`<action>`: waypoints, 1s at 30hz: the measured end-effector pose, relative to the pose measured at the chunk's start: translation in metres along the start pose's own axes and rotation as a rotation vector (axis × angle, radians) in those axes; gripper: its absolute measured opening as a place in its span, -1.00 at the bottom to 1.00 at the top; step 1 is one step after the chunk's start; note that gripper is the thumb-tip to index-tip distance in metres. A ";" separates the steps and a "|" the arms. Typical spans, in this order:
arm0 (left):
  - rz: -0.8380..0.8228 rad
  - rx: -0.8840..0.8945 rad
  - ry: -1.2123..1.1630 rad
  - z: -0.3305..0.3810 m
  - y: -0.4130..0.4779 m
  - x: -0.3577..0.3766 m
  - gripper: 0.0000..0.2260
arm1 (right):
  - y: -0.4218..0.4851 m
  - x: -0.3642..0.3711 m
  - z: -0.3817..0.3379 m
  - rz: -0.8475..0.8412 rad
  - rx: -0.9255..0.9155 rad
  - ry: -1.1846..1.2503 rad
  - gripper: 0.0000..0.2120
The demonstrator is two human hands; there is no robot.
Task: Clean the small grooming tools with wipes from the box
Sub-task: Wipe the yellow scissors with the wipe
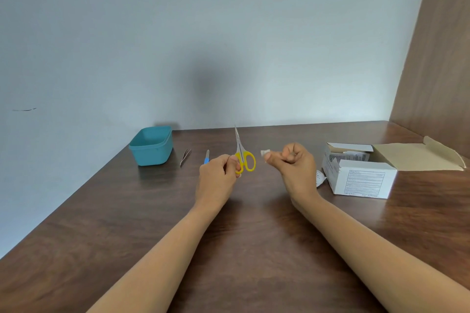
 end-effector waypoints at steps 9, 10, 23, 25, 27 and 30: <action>-0.023 0.040 0.076 0.004 -0.001 0.000 -0.71 | -0.009 0.023 0.016 -0.272 0.308 0.125 -0.68; -0.023 0.041 0.082 0.004 0.000 0.000 -0.71 | -0.009 0.024 0.016 -0.294 0.336 0.150 -0.72; -0.024 -0.049 0.006 0.006 -0.002 0.002 -0.68 | -0.018 0.035 0.017 -0.347 0.450 0.363 -0.77; -0.024 -0.130 -0.073 0.002 -0.003 0.003 -0.67 | -0.016 0.036 0.009 -0.345 0.301 0.266 -0.74; -0.043 -0.235 -0.171 -0.003 -0.005 0.007 -0.67 | -0.016 0.034 -0.002 -0.346 0.130 0.138 -0.74; -0.091 -0.342 -0.285 -0.006 -0.008 0.014 -0.65 | -0.016 0.030 -0.012 -0.322 -0.024 0.053 -0.75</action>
Point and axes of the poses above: each hand's wrist, its own y-axis towards the middle knuckle, its own x-axis out of the palm, z = x × y, the point moved 7 cm from there along y, towards the middle knuckle, and after that the axes turned 9 degrees about -y, right-handed, at the moved point
